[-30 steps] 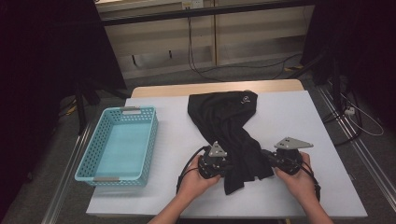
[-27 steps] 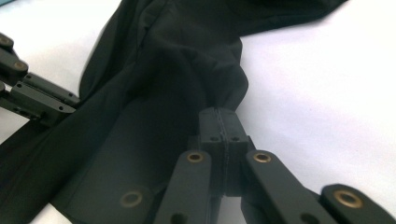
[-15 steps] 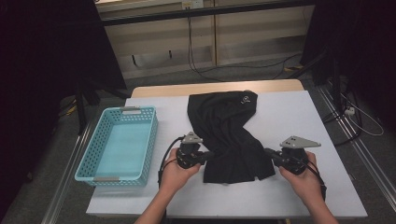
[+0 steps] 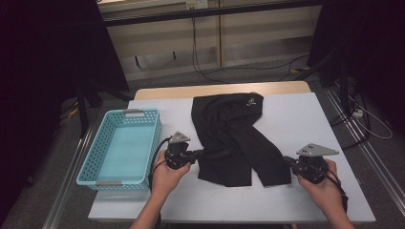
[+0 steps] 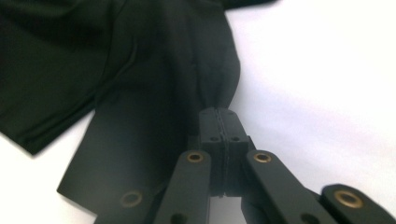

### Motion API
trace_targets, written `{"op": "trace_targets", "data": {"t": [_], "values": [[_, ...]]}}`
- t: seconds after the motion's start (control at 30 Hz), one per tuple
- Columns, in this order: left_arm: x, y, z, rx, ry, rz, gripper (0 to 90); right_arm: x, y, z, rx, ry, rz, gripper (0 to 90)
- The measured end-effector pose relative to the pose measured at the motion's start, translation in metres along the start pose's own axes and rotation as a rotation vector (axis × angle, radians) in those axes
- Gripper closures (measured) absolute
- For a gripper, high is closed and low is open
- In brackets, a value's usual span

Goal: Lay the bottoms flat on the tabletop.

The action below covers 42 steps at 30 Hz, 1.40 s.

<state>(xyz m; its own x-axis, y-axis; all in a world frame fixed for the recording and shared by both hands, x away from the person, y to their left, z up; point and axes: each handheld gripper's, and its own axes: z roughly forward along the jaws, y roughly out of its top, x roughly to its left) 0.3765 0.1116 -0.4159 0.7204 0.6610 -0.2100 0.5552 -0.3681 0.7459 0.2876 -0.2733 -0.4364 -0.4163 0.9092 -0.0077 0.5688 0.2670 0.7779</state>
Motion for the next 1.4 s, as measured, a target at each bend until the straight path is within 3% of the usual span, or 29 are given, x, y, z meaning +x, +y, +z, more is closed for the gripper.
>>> {"op": "trace_targets", "data": {"t": [0.13, 0.37, 0.5, 0.53, 0.63, 0.7, 0.9, 1.0, 1.13, 1.27, 1.33, 1.37, 1.4], "values": [[0.002, 0.000, -0.001, -0.002, 0.009, -0.005, 89.6, -0.004, -0.008, -0.004, 0.023, 0.000, 0.009, 89.9], [0.000, 0.000, 0.000, 0.009, 0.009, 0.000, 89.5, -0.008, -0.019, -0.022, 0.009, 0.008, 0.020, 89.8], [-0.001, 0.001, 0.002, 0.009, 0.008, 0.005, 89.5, -0.007, -0.020, -0.026, 0.018, 0.009, -0.010, 86.4], [0.000, 0.001, 0.002, 0.009, 0.008, 0.007, 89.5, -0.005, -0.016, -0.022, 0.029, -0.018, -0.057, 81.9], [0.000, 0.002, 0.003, 0.010, 0.009, 0.006, 89.4, -0.003, -0.009, -0.015, 0.023, -0.012, -0.081, 76.6], [0.000, 0.002, 0.003, 0.016, 0.011, 0.004, 89.4, -0.003, 0.000, -0.006, 0.011, -0.031, -0.078, 69.4], [0.003, 0.000, 0.006, 0.029, 0.012, 0.009, 89.2, -0.012, 0.020, 0.023, -0.017, -0.039, -0.024, 62.5], [0.003, -0.001, 0.006, 0.029, 0.014, 0.012, 89.0, -0.018, 0.027, 0.045, 0.018, -0.057, -0.002, 61.4], [0.004, -0.001, 0.006, 0.037, 0.012, 0.014, 88.7, -0.024, 0.027, 0.056, 0.033, -0.064, 0.022, 63.5], [0.005, -0.002, 0.007, 0.039, 0.017, 0.018, 88.7, -0.026, 0.024, 0.066, 0.085, -0.058, 0.030, 68.2], [0.004, -0.002, 0.008, 0.039, 0.022, 0.021, 88.6, -0.027, 0.023, 0.068, 0.067, -0.040, 0.048, 72.5], [0.004, -0.002, 0.008, 0.035, 0.025, 0.018, 88.5, -0.027, 0.023, 0.068, 0.065, -0.038, 0.041, 80.1], [0.003, -0.002, 0.008, 0.044, 0.025, 0.025, 88.5, -0.025, 0.023, 0.068, 0.067, -0.005, 0.041, 87.5]]}}
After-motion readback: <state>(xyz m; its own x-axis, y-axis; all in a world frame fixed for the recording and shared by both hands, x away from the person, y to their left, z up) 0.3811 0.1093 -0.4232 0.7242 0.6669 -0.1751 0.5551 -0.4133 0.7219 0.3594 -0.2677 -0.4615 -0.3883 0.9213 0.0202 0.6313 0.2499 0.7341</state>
